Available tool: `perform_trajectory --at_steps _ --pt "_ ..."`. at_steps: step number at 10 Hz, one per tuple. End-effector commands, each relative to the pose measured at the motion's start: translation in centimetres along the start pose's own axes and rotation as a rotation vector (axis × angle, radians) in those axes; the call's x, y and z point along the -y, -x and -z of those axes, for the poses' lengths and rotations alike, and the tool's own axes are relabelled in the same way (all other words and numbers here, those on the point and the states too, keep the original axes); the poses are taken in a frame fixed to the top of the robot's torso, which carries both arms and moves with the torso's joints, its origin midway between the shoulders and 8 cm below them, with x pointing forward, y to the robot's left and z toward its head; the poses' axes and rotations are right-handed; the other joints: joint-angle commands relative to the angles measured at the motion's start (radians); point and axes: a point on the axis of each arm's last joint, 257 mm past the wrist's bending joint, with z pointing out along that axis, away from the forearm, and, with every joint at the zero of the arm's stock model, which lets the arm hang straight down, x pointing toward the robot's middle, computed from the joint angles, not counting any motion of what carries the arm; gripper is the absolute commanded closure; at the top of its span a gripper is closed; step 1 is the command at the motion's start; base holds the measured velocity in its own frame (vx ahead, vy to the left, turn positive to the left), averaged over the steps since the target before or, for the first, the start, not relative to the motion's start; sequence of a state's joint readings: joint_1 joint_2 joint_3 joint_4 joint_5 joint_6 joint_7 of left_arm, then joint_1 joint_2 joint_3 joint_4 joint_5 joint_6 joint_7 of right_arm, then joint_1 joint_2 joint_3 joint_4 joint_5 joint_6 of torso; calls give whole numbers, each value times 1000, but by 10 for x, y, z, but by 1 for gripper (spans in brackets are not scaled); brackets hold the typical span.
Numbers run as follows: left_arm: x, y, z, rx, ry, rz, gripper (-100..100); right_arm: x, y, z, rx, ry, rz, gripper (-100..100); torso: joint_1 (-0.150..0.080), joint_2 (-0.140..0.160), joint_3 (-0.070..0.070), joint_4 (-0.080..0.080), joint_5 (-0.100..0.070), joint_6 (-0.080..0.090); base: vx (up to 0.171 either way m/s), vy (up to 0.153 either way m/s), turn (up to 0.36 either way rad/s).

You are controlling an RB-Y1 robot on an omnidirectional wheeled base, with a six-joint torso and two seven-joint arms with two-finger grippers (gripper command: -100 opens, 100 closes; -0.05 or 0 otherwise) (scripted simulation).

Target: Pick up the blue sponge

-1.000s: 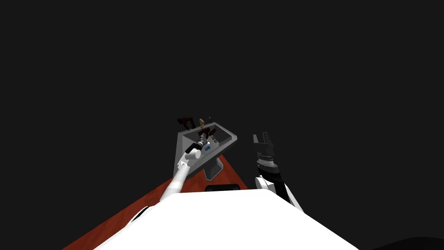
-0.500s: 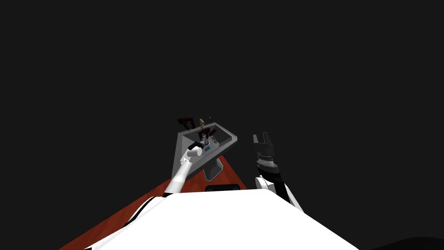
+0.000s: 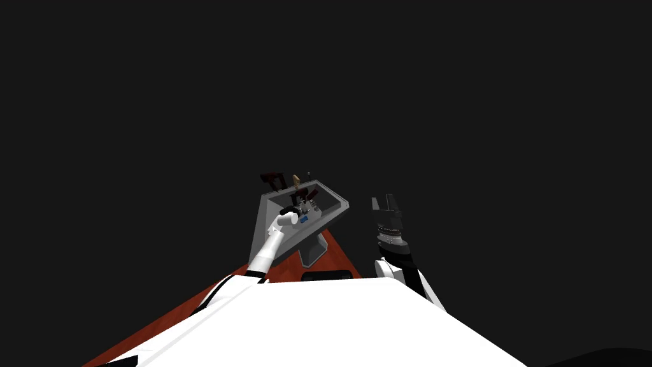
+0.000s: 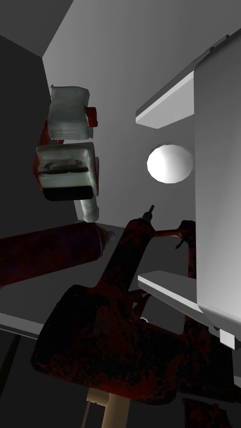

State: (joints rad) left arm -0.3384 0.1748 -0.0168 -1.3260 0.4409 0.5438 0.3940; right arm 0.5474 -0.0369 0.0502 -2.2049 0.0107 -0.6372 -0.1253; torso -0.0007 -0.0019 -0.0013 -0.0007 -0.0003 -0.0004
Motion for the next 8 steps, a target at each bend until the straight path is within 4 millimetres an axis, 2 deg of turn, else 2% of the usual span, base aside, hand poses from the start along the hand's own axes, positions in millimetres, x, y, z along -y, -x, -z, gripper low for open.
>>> perform_trajectory --at_steps 1,3,4,5,7,8 --pt "-8 3 -1 14 31 4 -100 0 0 0 0 0 0 0 0 0 0 0 0 0 11 -10 0" --pt "-21 9 -8 46 102 24 -100 0 0 0 0 0 0 0 0 1 0 0 0 0 25 -25 42" --pt "-21 6 -14 58 132 39 -100 0 0 0 0 0 0 0 -1 0 0 0 0 0 46 -32 65" --pt "-32 14 -13 78 167 43 -100 0 0 0 0 0 0 0 -1 -1 0 0 0 0 39 -28 23" --pt "-39 16 -17 104 220 58 -100 0 0 0 0 0 0 0 0 1 0 0 0 0 21 -14 25" --pt "-48 22 -15 122 252 60 -100 0 0 0 0 0 0 0 0 0 0 0 0 0 31 -26 32"
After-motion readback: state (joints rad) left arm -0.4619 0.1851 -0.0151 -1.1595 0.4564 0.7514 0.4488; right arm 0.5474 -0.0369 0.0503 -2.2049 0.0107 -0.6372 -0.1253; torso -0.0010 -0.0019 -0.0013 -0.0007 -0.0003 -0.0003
